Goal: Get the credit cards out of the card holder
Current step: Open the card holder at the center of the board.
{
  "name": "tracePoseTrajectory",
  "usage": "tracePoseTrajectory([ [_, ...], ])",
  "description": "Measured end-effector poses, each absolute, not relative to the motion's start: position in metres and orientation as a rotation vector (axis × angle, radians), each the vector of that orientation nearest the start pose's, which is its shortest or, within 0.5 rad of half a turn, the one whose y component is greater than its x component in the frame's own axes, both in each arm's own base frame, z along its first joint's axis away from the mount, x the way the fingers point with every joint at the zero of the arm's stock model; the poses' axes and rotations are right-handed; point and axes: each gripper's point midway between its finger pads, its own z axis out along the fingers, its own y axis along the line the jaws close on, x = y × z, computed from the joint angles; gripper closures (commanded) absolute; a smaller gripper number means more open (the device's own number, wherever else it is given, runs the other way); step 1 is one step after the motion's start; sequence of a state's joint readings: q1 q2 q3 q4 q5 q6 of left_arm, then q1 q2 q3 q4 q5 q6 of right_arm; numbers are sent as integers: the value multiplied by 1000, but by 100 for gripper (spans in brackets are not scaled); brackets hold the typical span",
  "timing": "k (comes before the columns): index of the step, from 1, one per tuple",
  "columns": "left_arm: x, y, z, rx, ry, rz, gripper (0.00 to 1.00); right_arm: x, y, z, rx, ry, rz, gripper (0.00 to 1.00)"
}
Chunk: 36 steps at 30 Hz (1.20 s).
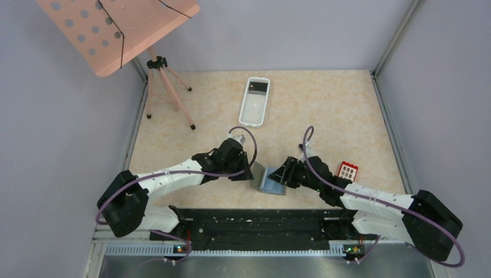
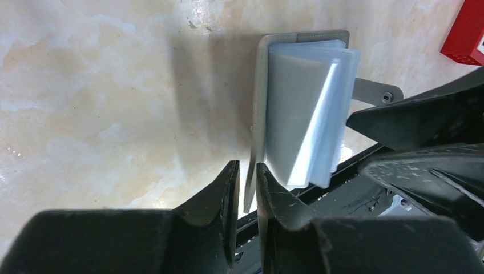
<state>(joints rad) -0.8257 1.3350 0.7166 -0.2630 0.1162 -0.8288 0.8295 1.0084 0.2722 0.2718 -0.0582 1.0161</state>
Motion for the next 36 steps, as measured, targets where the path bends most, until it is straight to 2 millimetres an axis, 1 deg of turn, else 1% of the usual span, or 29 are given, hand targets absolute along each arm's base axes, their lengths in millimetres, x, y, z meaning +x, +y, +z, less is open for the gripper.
tracePoseTrajectory([
  [4, 182, -276, 68, 54, 2660, -809, 82, 181, 252, 88, 203, 2246, 1097, 44],
  [8, 180, -277, 67, 50, 2669, -826, 84, 181, 237, 78, 243, 2271, 1006, 43],
  [11, 178, -277, 65, 50, 2672, -833, 86, 181, 231, 76, 258, 2278, 973, 44],
  [16, 173, -280, 59, 52, 2695, -860, 90, 181, 229, 71, 263, 2292, 952, 45],
  [20, 169, -283, 54, 41, 2709, -897, 93, 180, 228, 61, 267, 2326, 919, 45],
  [23, 166, -284, 51, 32, 2717, -915, 94, 180, 226, 57, 272, 2334, 900, 45],
  [36, 165, -287, 48, 9, 2722, -947, 96, 182, 219, 47, 292, 2351, 838, 45],
])
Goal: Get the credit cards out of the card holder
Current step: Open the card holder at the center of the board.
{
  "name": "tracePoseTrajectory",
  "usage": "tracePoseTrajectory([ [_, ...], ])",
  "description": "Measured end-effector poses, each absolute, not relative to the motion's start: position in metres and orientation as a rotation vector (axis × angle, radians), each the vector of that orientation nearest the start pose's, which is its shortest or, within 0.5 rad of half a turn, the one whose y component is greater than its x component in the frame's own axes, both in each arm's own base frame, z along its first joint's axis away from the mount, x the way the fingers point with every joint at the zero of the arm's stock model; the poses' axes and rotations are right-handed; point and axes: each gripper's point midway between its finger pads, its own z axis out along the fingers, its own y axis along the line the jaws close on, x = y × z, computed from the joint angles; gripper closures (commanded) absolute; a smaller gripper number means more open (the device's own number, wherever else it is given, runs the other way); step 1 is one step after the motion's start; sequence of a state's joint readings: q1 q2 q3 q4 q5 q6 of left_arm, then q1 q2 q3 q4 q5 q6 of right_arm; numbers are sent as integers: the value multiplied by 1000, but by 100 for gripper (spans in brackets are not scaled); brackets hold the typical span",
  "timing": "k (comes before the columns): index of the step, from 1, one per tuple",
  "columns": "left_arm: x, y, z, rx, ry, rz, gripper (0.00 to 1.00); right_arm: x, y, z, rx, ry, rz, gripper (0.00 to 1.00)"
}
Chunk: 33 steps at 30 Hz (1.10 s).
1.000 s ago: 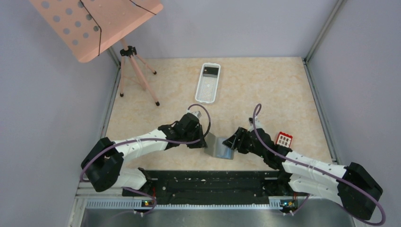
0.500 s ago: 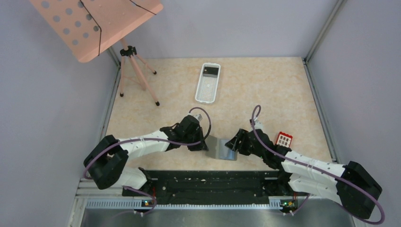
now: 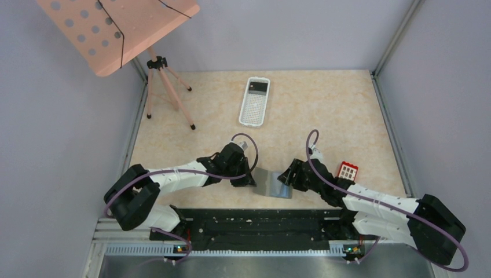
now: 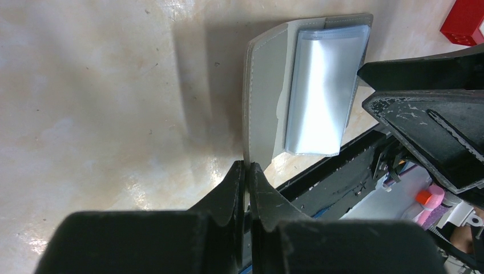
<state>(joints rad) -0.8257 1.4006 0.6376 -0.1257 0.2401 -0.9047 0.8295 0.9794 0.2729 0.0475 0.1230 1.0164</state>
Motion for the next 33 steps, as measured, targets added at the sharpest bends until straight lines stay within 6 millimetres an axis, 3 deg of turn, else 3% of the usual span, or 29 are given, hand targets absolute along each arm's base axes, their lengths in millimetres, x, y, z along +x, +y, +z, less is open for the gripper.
tracePoseTrajectory([
  [15, 164, -288, 47, -5, 2725, -954, 96, 183, 223, 41, 289, 2367, 839, 46],
  [25, 165, -290, 46, -10, 2726, -968, 96, 179, 241, 51, 280, 2332, 999, 47],
  [33, 164, -295, 49, -25, 2721, -1007, 95, 178, 257, 73, 263, 2270, 1141, 50],
])
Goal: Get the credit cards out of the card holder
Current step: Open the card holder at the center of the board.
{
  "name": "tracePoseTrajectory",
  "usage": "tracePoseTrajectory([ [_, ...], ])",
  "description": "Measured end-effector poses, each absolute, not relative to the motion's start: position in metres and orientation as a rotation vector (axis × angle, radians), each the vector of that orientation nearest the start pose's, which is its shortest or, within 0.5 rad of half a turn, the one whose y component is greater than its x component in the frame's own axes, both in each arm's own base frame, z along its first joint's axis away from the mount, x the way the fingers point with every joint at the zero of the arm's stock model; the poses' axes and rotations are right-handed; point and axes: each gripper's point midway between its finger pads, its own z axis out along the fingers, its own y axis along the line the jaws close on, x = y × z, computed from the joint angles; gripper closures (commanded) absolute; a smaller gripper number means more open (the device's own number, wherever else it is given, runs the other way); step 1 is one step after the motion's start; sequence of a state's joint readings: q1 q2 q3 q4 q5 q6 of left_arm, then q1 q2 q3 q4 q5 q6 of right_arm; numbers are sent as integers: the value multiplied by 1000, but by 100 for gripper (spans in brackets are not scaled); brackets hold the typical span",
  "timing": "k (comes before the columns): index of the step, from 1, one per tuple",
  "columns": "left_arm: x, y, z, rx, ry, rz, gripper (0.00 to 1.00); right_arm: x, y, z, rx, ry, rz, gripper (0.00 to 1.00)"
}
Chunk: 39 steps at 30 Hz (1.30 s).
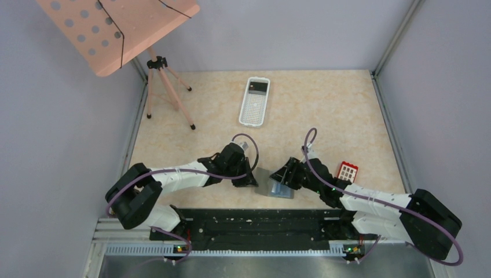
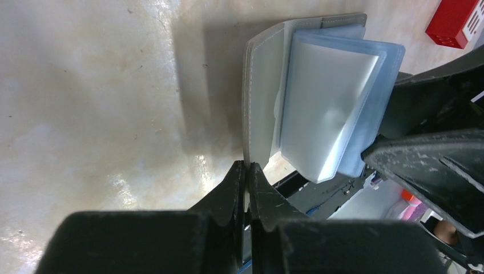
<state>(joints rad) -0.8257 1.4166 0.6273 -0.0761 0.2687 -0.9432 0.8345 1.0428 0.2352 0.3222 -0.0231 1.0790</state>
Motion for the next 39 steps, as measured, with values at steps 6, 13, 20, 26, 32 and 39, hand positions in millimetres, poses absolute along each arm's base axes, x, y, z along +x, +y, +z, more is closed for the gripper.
tracePoseTrajectory([
  [6, 164, -298, 51, -39, 2714, -1034, 84, 173, 269, 79, 225, 2252, 1201, 55],
  [13, 162, -293, 51, -79, 2717, -1031, 61, 170, 271, 65, 214, 2299, 1181, 70],
  [20, 167, -290, 68, -115, 2663, -1065, 51, 171, 272, 61, 207, 2307, 1168, 70],
  [26, 173, -285, 78, -143, 2624, -1070, 48, 172, 273, 51, 204, 2336, 1141, 62],
  [32, 175, -280, 78, -162, 2626, -1055, 47, 174, 277, 52, 182, 2340, 1140, 53],
  [39, 173, -272, 72, -156, 2656, -1009, 46, 177, 285, 64, 138, 2319, 1161, 64],
])
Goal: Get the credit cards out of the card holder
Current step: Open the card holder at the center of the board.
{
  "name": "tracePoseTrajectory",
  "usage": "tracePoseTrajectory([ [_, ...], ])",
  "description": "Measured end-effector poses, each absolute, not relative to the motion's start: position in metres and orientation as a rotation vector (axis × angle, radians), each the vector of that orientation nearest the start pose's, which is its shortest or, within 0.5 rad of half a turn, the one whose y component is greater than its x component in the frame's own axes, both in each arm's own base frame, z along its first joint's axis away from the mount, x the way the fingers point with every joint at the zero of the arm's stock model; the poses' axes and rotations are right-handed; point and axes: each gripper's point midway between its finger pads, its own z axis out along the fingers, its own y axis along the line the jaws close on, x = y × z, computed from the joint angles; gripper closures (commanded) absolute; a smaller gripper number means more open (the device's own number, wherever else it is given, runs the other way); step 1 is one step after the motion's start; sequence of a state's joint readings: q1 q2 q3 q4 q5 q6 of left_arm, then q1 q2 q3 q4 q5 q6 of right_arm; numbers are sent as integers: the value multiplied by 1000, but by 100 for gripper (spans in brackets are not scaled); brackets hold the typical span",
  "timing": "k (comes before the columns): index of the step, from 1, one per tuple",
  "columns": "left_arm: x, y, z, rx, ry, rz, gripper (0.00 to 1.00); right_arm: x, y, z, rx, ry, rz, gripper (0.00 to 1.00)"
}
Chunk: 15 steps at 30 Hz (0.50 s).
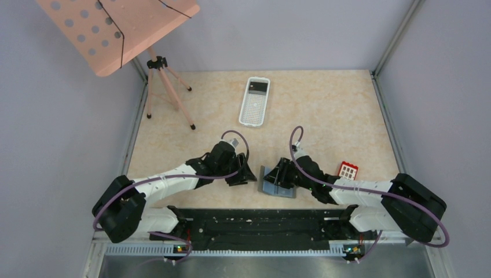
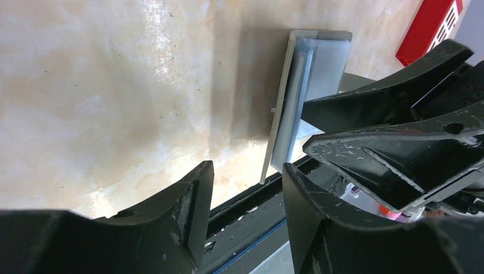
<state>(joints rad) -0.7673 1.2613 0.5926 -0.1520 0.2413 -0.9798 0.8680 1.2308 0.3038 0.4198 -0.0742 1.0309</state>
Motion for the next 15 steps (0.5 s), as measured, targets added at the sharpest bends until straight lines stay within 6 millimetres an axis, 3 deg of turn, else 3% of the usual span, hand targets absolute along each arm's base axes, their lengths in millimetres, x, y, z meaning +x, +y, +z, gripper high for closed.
tracePoseTrajectory([
  [9, 177, -263, 82, -132, 2609, -985, 45, 177, 284, 67, 137, 2312, 1165, 73],
  [15, 180, -266, 83, -104, 2613, -981, 44, 178, 277, 76, 148, 2288, 1146, 68],
])
